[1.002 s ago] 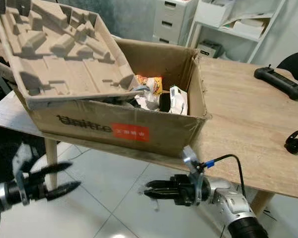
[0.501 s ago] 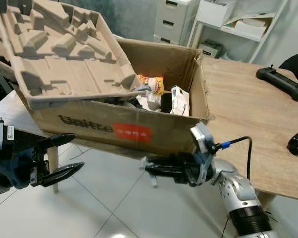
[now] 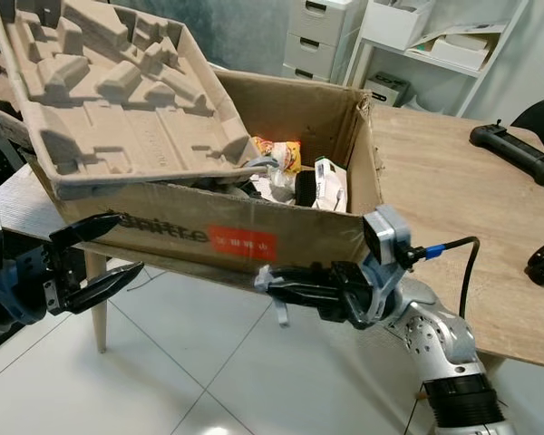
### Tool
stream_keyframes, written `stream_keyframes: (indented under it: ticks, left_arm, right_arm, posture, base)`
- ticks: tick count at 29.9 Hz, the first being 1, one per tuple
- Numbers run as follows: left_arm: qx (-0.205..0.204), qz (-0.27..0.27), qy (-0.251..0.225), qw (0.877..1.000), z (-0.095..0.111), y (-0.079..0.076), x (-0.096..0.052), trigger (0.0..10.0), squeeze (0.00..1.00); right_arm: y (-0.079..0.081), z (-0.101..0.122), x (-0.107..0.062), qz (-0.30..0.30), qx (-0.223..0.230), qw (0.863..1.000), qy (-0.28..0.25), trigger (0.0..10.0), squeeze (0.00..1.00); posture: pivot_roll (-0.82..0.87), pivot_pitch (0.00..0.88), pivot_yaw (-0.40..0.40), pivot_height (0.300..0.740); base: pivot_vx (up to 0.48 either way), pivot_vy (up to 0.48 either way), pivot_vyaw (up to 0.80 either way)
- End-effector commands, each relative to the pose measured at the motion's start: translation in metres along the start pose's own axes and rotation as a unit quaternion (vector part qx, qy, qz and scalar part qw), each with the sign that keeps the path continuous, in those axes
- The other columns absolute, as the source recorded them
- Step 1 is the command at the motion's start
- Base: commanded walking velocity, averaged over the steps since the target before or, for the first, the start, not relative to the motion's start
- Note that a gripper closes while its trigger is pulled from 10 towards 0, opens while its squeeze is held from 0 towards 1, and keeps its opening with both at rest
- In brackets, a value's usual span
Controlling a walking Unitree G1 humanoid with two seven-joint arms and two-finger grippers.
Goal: Picking trash to rubbish bin
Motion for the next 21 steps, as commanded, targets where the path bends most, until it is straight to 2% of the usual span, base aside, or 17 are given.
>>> stream_keyframes:
  ticks: [1,4,7,11,12,21]
  left_arm:
    - [-0.001,-0.004,-0.001,1.000,0.002,-0.002,0.000,10.0,0.00]
    - [-0.001,-0.008,-0.001,1.000,0.003,-0.003,0.001,10.0,0.00]
    - [-0.002,-0.010,0.002,1.000,0.002,-0.003,0.003,10.0,0.00]
    - [0.001,0.007,0.009,1.000,-0.002,0.002,0.004,10.0,0.00]
    - [0.009,0.023,0.007,1.000,-0.001,0.007,0.006,10.0,0.00]
    - [0.027,0.026,-0.009,0.999,0.007,0.008,0.011,10.0,0.00]
  right_arm:
    - [0.002,0.011,0.002,0.007,-0.019,1.000,-0.015,10.0,0.00]
    - [0.002,0.021,0.004,0.006,-0.033,0.999,-0.030,10.0,0.00]
    - [-0.003,0.043,0.006,-0.014,-0.079,0.996,-0.047,10.0,0.00]
    - [-0.008,0.051,0.004,-0.038,-0.110,0.992,-0.040,10.0,0.00]
    - [-0.012,0.058,0.001,-0.057,-0.131,0.989,-0.036,10.0,0.00]
    - [-0.023,0.086,-0.006,-0.113,-0.188,0.975,-0.045,10.0,0.00]
  posture:
    - [0.00,0.087,-0.027,0.740]
    - [0.00,0.087,-0.027,0.740]
    - [0.00,0.086,-0.025,0.740]
    - [0.00,0.086,-0.025,0.740]
    - [0.00,0.086,-0.025,0.740]
    - [-0.01,0.089,-0.027,0.740]
  base:
    - [0.000,0.000,0.00]
    - [0.000,0.000,0.00]
    - [0.000,0.000,0.00]
    - [0.000,0.000,0.00]
    - [0.000,0.000,0.00]
    - [0.000,0.000,0.00]
Point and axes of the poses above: a point about 5 cm out from each wrist's last joint towards the gripper, its own x axis pointing out of the wrist towards the gripper, its own z axis along the axis of the wrist's last joint, y = z × x, the point moved 4 cm from there along x, pointing out of the wrist towards the gripper, and after that the axes turned 5 degrees about -x, right-handed, at the moved point
